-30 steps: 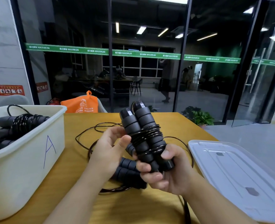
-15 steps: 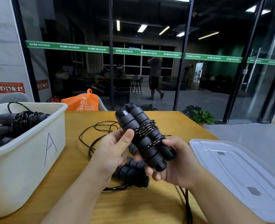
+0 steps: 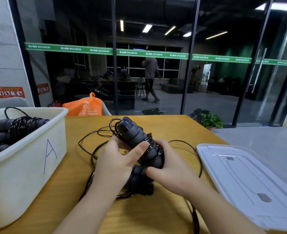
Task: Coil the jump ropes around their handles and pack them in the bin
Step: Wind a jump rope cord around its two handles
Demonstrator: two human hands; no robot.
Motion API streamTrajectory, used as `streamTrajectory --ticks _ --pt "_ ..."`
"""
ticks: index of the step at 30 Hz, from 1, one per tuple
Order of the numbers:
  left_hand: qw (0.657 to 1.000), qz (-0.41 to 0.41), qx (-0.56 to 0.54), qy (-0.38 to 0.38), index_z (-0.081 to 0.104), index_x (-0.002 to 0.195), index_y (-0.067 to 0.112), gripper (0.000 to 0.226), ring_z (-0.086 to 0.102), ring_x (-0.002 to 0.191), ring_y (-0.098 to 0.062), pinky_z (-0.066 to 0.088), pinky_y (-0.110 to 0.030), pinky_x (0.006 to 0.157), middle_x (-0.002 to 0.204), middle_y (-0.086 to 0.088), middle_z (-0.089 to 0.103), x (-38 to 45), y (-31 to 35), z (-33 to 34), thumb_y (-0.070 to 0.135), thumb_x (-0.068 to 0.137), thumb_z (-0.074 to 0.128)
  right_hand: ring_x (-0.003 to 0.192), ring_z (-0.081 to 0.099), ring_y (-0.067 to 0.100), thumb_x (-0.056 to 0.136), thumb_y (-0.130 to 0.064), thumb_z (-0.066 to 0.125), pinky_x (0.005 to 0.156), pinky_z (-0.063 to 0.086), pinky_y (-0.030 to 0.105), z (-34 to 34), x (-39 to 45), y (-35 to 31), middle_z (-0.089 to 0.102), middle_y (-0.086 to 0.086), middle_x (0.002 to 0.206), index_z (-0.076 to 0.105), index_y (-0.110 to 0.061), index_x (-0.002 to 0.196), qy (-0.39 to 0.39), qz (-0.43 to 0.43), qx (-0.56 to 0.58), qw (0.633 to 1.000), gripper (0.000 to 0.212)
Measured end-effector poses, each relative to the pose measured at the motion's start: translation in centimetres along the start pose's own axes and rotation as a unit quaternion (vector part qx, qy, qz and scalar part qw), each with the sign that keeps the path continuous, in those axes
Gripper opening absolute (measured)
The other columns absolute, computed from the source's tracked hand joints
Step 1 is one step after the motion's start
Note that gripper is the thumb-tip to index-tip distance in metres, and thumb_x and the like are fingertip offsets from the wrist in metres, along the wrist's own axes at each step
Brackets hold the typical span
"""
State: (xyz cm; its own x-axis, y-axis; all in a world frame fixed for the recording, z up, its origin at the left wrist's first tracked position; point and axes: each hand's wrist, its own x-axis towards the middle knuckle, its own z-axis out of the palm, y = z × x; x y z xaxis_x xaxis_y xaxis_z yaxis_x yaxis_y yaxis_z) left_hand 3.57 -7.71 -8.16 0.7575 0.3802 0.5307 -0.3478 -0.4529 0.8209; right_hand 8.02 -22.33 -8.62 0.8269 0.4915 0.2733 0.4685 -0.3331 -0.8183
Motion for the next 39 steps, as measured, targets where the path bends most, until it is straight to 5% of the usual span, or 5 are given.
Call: streamTrajectory --ticks 10,17,23,32,39 --pt "0.992 0.004 -0.125 0.014 0.054 0.079 0.026 0.075 0.058 0.066 0.001 0.045 -0.014 0.063 0.072 0.015 0.063 1.0 -1.7 -0.7 0.087 0.037 0.066 0.049 0.043 0.015 0.042 -0.026 0.064 0.042 0.027 0.019 0.3 0.4 0.4 0.049 0.015 0.078 0.054 -0.006 0.096 -0.094 0.051 0.322 0.941 0.059" --pt "0.991 0.072 -0.116 0.012 0.053 0.089 0.034 0.075 0.052 0.062 0.008 0.041 -0.007 0.057 0.080 0.013 0.057 0.9 -1.5 -1.3 0.093 0.044 0.054 0.051 0.045 0.008 0.058 -0.032 0.069 0.040 0.029 0.013 -0.3 0.0 0.1 0.054 0.006 0.083 0.051 -0.007 0.111 -0.324 0.026 0.513 0.794 0.061" --pt "0.945 -0.030 -0.277 -0.169 0.075 0.092 0.022 0.056 0.057 0.060 -0.017 0.049 -0.024 0.054 0.062 0.000 0.056 0.2 -0.7 -0.7 0.069 0.061 0.070 0.057 0.040 0.007 0.076 -0.035 0.059 0.046 0.028 0.014 -0.9 0.7 0.9 0.054 0.002 0.091 0.048 -0.009 0.122 -0.444 0.053 0.574 0.685 0.055" --pt "0.914 -0.077 -0.347 -0.196 0.074 0.068 0.021 0.026 0.052 0.047 -0.007 0.045 -0.016 0.047 0.055 0.003 0.055 -0.1 0.1 -0.5 0.041 0.076 0.059 0.057 0.047 0.007 0.076 -0.037 0.059 0.047 0.036 0.013 -0.8 1.2 1.9 0.058 0.005 0.096 0.055 -0.007 0.122 -0.434 0.044 0.564 0.701 0.055" --pt "0.948 -0.141 -0.277 -0.061 0.073 0.075 0.021 0.025 0.037 0.046 -0.013 0.037 -0.021 0.050 0.045 0.003 0.040 0.4 -0.5 -0.4 0.042 0.068 0.061 0.063 0.066 0.028 0.065 -0.029 0.067 0.044 0.049 0.026 -0.7 0.9 0.7 0.066 0.018 0.104 0.062 -0.004 0.119 -0.160 0.108 0.522 0.831 0.060"
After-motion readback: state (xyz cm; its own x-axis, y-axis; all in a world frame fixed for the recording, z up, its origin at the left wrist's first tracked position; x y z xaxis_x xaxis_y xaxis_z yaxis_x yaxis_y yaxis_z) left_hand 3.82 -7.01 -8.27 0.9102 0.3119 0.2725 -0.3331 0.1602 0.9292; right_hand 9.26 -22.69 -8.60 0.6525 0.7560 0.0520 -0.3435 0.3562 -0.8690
